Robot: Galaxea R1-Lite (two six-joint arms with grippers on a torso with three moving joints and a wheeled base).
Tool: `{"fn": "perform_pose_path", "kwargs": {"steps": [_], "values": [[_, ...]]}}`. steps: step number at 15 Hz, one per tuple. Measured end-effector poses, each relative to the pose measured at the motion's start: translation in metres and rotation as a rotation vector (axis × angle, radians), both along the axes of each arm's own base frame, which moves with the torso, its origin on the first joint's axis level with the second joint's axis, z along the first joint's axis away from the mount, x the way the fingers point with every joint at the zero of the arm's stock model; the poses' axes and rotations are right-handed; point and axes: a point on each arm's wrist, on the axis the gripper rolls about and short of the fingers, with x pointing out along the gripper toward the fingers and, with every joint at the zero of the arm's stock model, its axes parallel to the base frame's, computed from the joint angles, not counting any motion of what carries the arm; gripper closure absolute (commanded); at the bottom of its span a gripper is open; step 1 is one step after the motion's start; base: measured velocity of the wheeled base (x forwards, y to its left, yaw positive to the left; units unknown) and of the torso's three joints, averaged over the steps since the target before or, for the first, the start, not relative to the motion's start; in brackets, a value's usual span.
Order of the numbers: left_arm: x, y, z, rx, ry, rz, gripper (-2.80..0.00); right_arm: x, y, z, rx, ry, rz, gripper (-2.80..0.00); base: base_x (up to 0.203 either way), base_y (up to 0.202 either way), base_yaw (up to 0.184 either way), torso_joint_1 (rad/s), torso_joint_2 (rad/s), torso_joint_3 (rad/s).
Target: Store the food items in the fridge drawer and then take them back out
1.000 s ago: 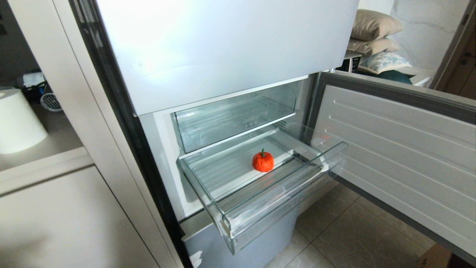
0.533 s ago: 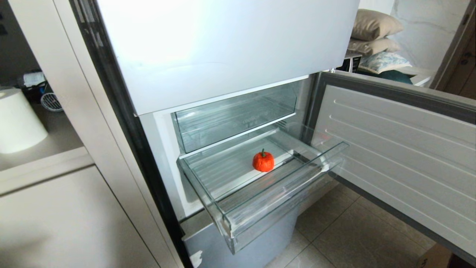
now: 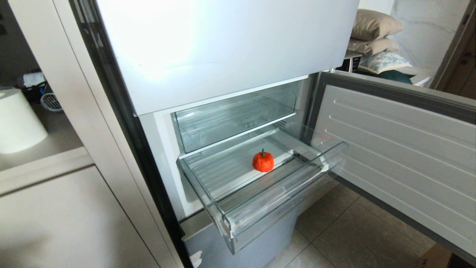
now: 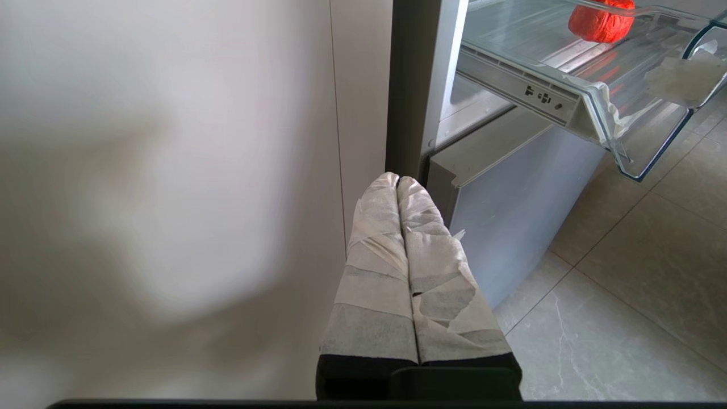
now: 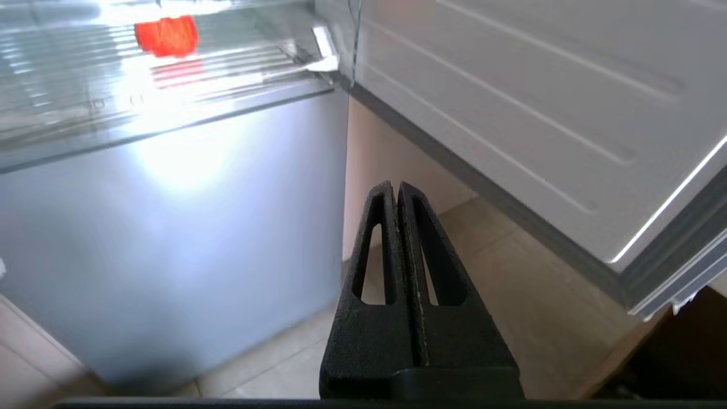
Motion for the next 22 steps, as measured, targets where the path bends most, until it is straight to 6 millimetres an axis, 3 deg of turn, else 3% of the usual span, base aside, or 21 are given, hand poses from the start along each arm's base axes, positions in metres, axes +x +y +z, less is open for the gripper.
{"fn": "perform_pose_path", "kwargs": {"steps": [10, 22], "values": [[0.0000, 0.0000, -0.0001, 0.000, 0.000, 0.000, 0.00, -0.0001, -0.0001, -0.0038, 0.008, 0.005, -0.005, 0.00, 0.000, -0.001, 0.005, 0.001, 0.00, 0.000], [0.0000, 0.0000, 0.0001, 0.000, 0.000, 0.000, 0.00, -0.0001, -0.0001, -0.0038, 0.020, 0.004, -0.006, 0.00, 0.001, -0.006, 0.142, 0.003, 0.00, 0.003]]}}
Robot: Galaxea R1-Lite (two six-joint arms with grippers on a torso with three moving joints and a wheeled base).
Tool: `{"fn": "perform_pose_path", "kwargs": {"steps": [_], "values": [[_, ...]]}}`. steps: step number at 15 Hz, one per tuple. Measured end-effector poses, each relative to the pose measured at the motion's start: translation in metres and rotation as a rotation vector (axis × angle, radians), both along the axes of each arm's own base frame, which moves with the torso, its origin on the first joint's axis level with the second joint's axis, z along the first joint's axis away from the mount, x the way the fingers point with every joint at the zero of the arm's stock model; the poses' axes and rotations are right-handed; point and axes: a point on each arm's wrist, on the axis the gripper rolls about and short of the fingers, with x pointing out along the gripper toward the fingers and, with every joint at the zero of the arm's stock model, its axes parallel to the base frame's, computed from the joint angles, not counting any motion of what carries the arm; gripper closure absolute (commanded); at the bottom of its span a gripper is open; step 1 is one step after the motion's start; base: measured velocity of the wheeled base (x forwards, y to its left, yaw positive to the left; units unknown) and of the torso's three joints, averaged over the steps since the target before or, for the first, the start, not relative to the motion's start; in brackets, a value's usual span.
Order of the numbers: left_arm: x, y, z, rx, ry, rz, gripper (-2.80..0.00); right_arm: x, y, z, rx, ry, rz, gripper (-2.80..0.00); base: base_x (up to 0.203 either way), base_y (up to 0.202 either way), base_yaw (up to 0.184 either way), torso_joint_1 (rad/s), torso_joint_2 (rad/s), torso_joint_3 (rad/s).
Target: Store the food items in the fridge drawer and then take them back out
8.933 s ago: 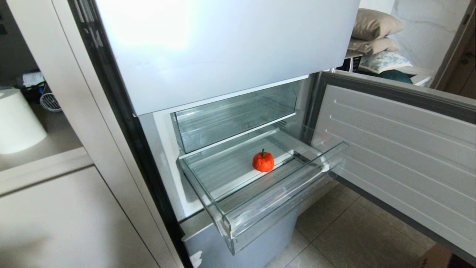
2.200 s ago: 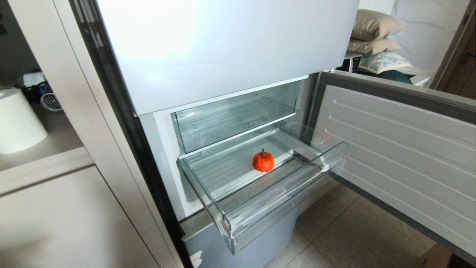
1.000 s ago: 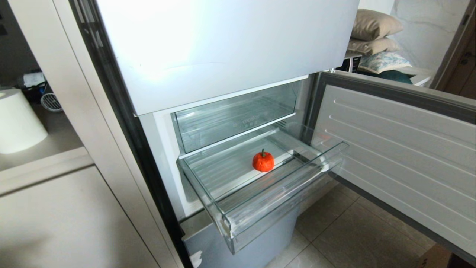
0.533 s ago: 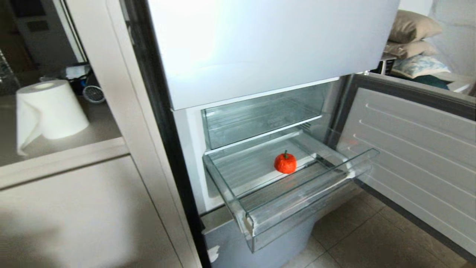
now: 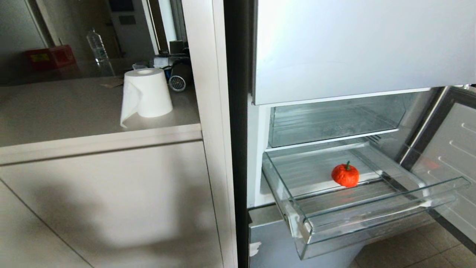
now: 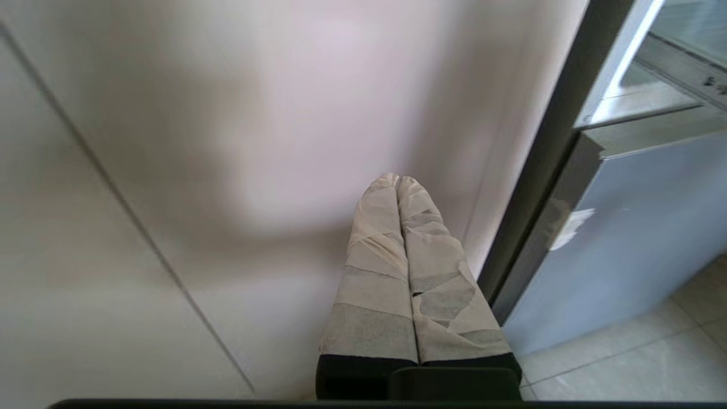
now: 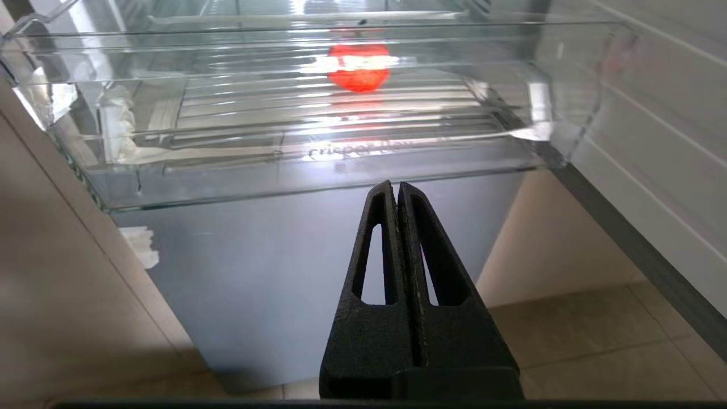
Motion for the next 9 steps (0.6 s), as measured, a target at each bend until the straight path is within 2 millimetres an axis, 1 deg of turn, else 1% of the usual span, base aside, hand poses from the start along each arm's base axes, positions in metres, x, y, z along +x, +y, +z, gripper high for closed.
{"fn": "perform_pose_path", "kwargs": {"steps": [4, 6, 7, 9], "values": [[0.000, 0.000, 0.000, 0.000, 0.000, -0.001, 0.00, 0.000, 0.000, 0.000, -0.061, 0.004, 0.007, 0.00, 0.000, 0.000, 0.000, 0.000, 0.00, 0.000], [0.000, 0.000, 0.000, 0.000, 0.000, 0.000, 0.00, 0.000, 0.000, 0.000, -0.028, 0.010, -0.006, 0.00, 0.000, 0.000, 0.000, 0.000, 0.00, 0.000], [0.000, 0.000, 0.000, 0.000, 0.000, 0.000, 0.00, 0.000, 0.000, 0.004, -0.012, 0.016, -0.023, 0.00, 0.000, 0.000, 0.000, 0.000, 0.00, 0.000], [0.000, 0.000, 0.000, 0.000, 0.000, 0.000, 0.00, 0.003, -0.001, 0.024, 0.023, 0.041, -0.074, 0.00, 0.000, 0.000, 0.000, 0.000, 0.00, 0.000]]}}
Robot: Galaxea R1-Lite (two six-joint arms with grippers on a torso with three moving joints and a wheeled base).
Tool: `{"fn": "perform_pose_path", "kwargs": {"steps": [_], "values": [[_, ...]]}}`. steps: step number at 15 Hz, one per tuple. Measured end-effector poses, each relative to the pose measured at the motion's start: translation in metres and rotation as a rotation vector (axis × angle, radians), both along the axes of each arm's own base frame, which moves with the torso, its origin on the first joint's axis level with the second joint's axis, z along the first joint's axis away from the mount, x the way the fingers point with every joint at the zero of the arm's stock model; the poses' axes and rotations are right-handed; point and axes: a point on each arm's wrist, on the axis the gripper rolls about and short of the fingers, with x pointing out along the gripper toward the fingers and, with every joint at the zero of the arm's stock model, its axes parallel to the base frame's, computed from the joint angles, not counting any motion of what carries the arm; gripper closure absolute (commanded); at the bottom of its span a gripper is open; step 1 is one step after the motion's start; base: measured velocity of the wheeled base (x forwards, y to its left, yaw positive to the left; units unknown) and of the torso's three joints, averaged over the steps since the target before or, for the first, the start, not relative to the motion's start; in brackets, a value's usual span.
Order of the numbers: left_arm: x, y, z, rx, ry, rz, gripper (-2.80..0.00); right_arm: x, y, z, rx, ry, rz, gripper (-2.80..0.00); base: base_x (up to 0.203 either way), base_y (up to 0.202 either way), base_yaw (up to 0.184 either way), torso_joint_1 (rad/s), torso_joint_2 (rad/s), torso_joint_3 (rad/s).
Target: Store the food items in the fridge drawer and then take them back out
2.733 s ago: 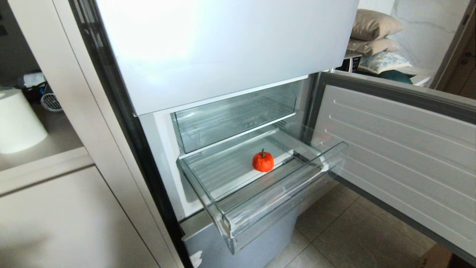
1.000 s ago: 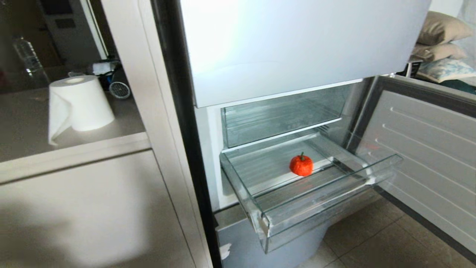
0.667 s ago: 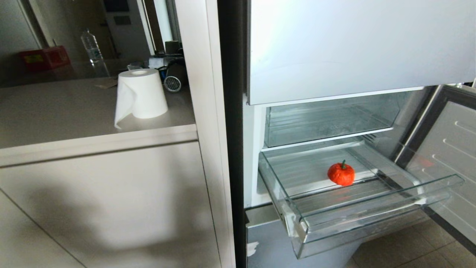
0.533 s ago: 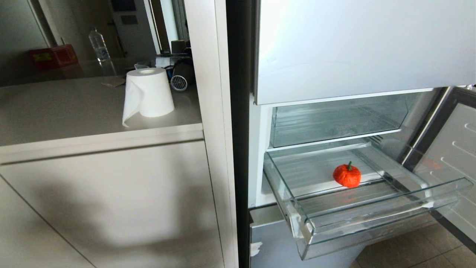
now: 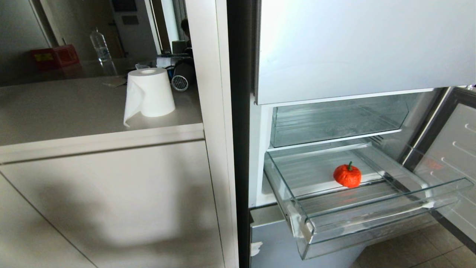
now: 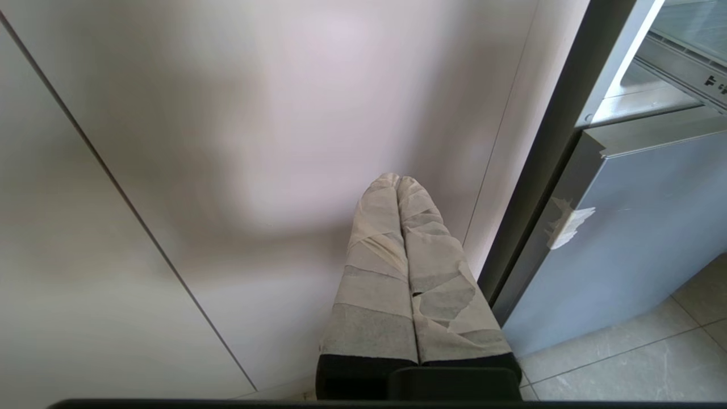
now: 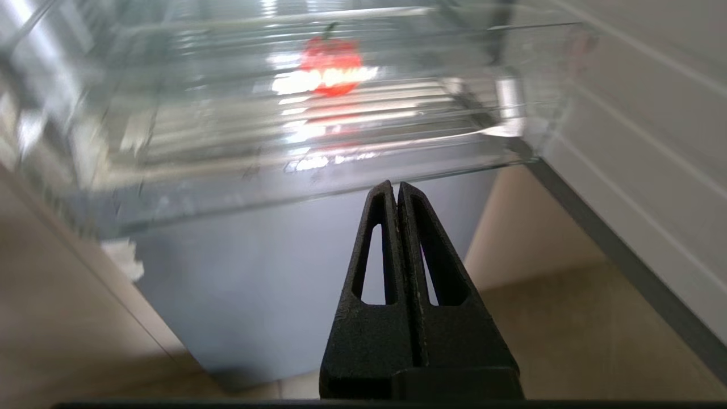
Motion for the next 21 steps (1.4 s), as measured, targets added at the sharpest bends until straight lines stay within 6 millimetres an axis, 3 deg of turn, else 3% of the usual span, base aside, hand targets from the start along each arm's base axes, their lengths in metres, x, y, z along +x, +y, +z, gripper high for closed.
{"fn": "perform_pose_path", "kwargs": {"steps": [3, 5, 8, 11, 13, 14, 17, 21], "values": [[0.000, 0.000, 0.000, 0.000, 0.000, 0.000, 0.00, 0.027, -0.001, 0.050, 0.061, 0.116, -0.055, 0.00, 0.000, 0.000, 0.000, 0.000, 0.00, 0.000], [0.000, 0.000, 0.000, 0.000, 0.000, 0.000, 0.00, 0.064, -0.002, 0.086, 0.087, 0.216, -0.083, 0.00, 0.000, 0.000, 0.000, 0.000, 0.00, 0.000], [0.000, 0.000, 0.000, 0.000, 0.000, 0.000, 0.00, 0.134, -0.005, 0.122, 0.108, 0.335, -0.112, 0.00, 0.000, 0.000, 0.000, 0.000, 0.00, 0.000], [0.000, 0.000, 0.000, 0.000, 0.000, 0.000, 0.00, 0.203, -0.008, 0.129, 0.112, 0.444, -0.126, 0.00, 0.000, 0.000, 0.000, 0.000, 0.00, 0.000], [0.000, 0.000, 0.000, 0.000, 0.001, 0.000, 0.00, 0.236, -0.009, 0.122, 0.111, 0.505, -0.125, 0.00, 0.000, 0.000, 0.000, 0.000, 0.00, 0.000], [0.000, 0.000, 0.000, 0.000, 0.000, 0.000, 0.00, 0.248, -0.008, 0.117, 0.110, 0.534, -0.121, -2.80, 0.000, 0.000, 0.000, 0.000, 0.00, 0.000], [0.000, 0.000, 0.000, 0.000, 0.001, 0.000, 0.00, 0.270, -0.005, 0.101, 0.113, 0.604, -0.090, -2.80, 0.000, 0.000, 0.000, 0.000, 0.00, 0.000], [0.000, 0.000, 0.000, 0.000, 0.000, 0.000, 0.00, 0.287, 0.001, 0.094, 0.135, 0.632, 0.004, -2.80, 0.000, 0.000, 0.000, 0.000, 0.00, 0.000]]}}
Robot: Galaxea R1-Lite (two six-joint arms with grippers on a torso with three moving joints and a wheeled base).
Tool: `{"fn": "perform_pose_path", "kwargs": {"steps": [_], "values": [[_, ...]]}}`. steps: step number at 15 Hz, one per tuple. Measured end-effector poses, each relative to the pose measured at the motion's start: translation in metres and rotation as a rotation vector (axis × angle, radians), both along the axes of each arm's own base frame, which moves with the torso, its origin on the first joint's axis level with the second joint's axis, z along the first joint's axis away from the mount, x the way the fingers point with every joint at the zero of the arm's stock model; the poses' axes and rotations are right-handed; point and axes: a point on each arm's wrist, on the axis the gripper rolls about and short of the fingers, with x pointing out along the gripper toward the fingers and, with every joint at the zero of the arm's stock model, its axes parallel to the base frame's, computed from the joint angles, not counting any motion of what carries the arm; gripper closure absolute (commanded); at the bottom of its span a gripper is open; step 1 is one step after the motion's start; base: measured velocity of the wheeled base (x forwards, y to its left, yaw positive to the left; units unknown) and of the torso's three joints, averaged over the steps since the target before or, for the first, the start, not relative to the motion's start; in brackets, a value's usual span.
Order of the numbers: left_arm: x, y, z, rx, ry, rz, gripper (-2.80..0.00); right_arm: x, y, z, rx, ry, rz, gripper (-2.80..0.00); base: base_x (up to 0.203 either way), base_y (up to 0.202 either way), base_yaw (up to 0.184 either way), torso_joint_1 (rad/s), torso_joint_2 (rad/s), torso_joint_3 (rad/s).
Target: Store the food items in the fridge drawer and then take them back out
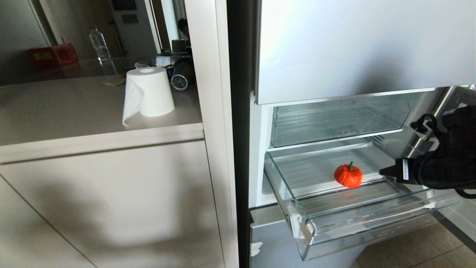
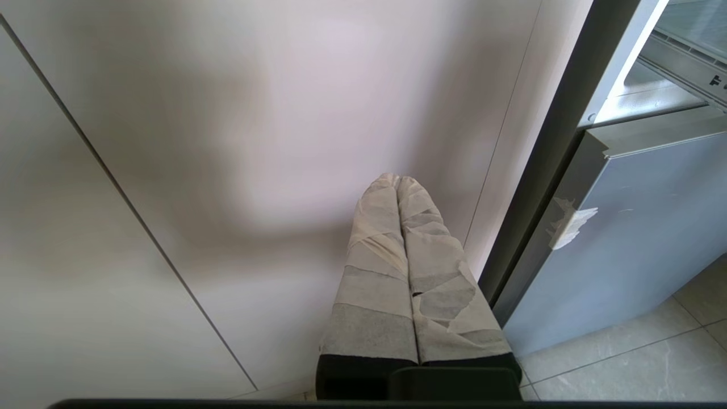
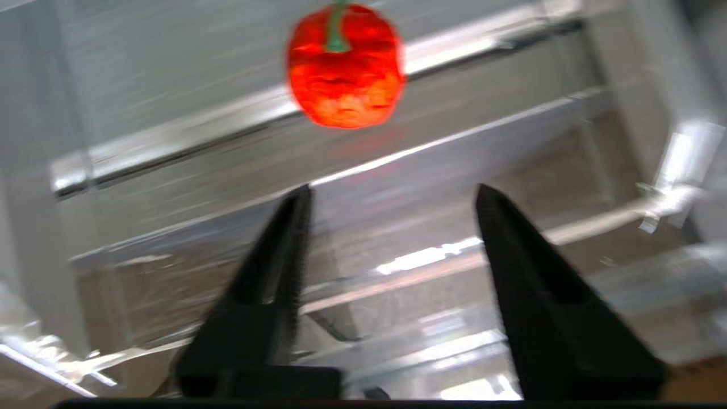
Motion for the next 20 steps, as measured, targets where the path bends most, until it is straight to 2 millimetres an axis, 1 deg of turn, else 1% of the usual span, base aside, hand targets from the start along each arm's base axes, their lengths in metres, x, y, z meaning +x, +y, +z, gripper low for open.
{"fn": "perform_pose_path", "kwargs": {"steps": [4, 7, 10, 13, 14, 16, 18, 20], "values": [[0.000, 0.000, 0.000, 0.000, 0.000, 0.000, 0.00, 0.014, 0.008, -0.009, 0.003, 0.007, 0.042, -2.80, 0.000, 0.000, 0.000, 0.000, 0.00, 0.000], [0.000, 0.000, 0.000, 0.000, 0.000, 0.000, 0.00, 0.017, 0.011, -0.018, -0.006, 0.042, 0.045, -2.80, 0.000, 0.000, 0.000, 0.000, 0.00, 0.000], [0.000, 0.000, 0.000, 0.000, 0.000, 0.000, 0.00, 0.008, 0.009, -0.022, -0.046, 0.123, 0.004, -2.80, 0.000, 0.000, 0.000, 0.000, 0.00, 0.000], [0.000, 0.000, 0.000, 0.000, 0.000, 0.000, 0.00, -0.013, 0.008, -0.020, -0.058, 0.215, -0.006, -2.80, 0.000, 0.000, 0.000, 0.000, 0.00, 0.000], [0.000, 0.000, 0.000, 0.000, 0.000, 0.000, 0.00, -0.017, 0.007, -0.017, -0.058, 0.215, -0.008, -2.80, 0.000, 0.000, 0.000, 0.000, 0.00, 0.000], [0.000, 0.000, 0.000, 0.000, 0.000, 0.000, 0.00, -0.018, 0.008, -0.012, -0.052, 0.195, -0.007, -2.80, 0.000, 0.000, 0.000, 0.000, 0.00, 0.000], [0.000, 0.000, 0.000, 0.000, 0.000, 0.000, 0.00, -0.010, 0.008, -0.010, -0.041, 0.151, -0.010, -2.80, 0.000, 0.000, 0.000, 0.000, 0.00, 0.000], [0.000, 0.000, 0.000, 0.000, 0.000, 0.000, 0.00, 0.006, 0.009, -0.013, -0.040, 0.096, -0.009, -2.80, 0.000, 0.000, 0.000, 0.000, 0.00, 0.000]]}}
